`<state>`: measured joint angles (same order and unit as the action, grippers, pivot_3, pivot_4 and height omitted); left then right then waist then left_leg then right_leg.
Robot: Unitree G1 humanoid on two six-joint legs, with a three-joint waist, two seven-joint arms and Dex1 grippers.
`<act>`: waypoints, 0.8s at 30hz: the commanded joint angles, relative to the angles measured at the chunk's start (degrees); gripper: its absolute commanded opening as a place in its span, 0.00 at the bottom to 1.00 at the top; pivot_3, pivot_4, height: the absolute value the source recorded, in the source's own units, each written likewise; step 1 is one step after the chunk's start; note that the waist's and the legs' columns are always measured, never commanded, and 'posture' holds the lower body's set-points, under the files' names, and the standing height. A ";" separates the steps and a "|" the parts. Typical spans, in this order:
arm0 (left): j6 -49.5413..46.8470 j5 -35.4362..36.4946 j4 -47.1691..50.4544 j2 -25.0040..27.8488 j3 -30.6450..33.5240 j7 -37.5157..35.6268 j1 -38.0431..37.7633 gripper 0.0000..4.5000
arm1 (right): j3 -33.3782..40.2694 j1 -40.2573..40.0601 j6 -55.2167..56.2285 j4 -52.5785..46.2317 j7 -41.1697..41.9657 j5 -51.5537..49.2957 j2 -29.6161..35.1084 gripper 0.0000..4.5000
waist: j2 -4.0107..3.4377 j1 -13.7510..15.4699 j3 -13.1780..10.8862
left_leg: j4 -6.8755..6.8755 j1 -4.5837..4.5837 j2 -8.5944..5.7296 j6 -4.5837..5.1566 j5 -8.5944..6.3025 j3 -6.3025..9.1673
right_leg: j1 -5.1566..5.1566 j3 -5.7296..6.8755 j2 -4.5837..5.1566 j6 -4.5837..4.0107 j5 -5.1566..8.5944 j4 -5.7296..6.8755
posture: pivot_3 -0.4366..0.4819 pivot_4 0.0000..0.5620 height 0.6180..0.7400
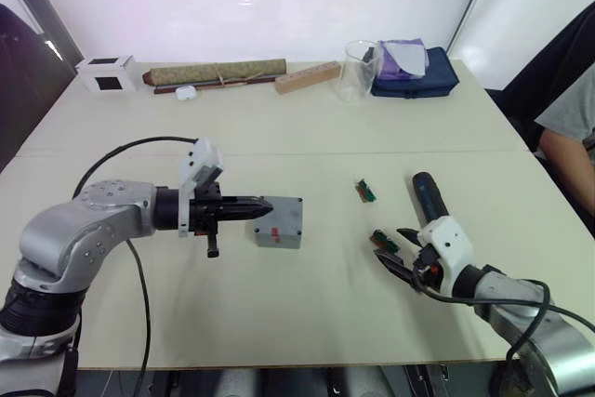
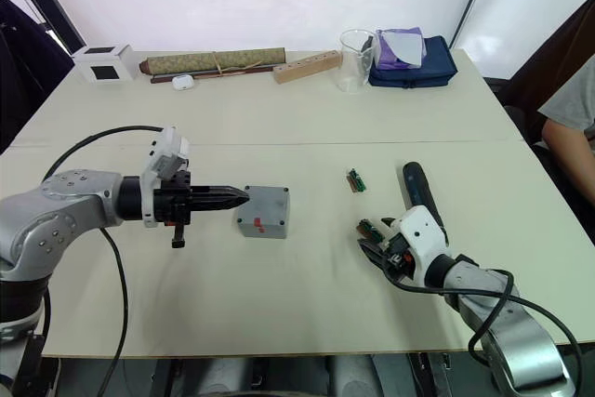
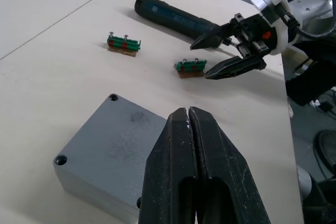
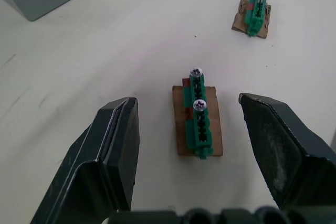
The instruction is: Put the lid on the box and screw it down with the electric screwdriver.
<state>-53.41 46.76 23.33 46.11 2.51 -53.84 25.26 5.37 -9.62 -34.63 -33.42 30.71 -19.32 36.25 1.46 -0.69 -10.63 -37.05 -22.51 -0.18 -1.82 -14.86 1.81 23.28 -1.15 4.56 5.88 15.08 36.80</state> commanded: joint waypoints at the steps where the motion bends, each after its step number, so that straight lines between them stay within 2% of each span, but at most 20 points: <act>1: 0.60 -0.10 0.53 0.33 0.38 -0.05 0.90 0.00 | 0.06 1.71 -0.20 -0.17 -0.46 -0.48 -1.12 0.59 | 0.00 -0.05 0.00 | 0.00 0.00 0.00 0.00 0.00 0.00 | 0.00 0.00 0.00 0.00 0.00 0.00 | 0.48 0.27 1.00; 2: 0.64 -0.19 0.41 0.43 0.42 -0.09 0.91 0.00 | 0.04 1.97 -0.36 0.00 -0.49 -0.45 -1.23 0.50 | 0.00 -0.03 0.00 | 0.00 0.00 0.00 0.00 0.00 0.00 | 0.00 0.00 0.00 0.00 0.00 0.00 | 0.48 0.27 1.00; 24: 1.23 -1.56 0.29 0.10 -0.61 -0.10 1.14 0.00 | 2.17 -0.30 -0.38 0.10 -0.31 -1.01 -2.29 0.50 | 0.00 0.00 0.00 | -0.01 0.00 -0.01 0.00 0.00 0.01 | -0.01 0.01 0.01 0.02 -0.01 0.03 | 0.48 0.27 1.00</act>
<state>-53.16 45.50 23.16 46.11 1.55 -53.49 25.30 6.06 -10.29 -35.35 -32.17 30.59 -19.47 34.46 1.46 -0.69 -10.63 -37.07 -22.50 -0.19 -1.82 -14.86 1.82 23.27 -1.14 4.56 5.90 15.07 36.83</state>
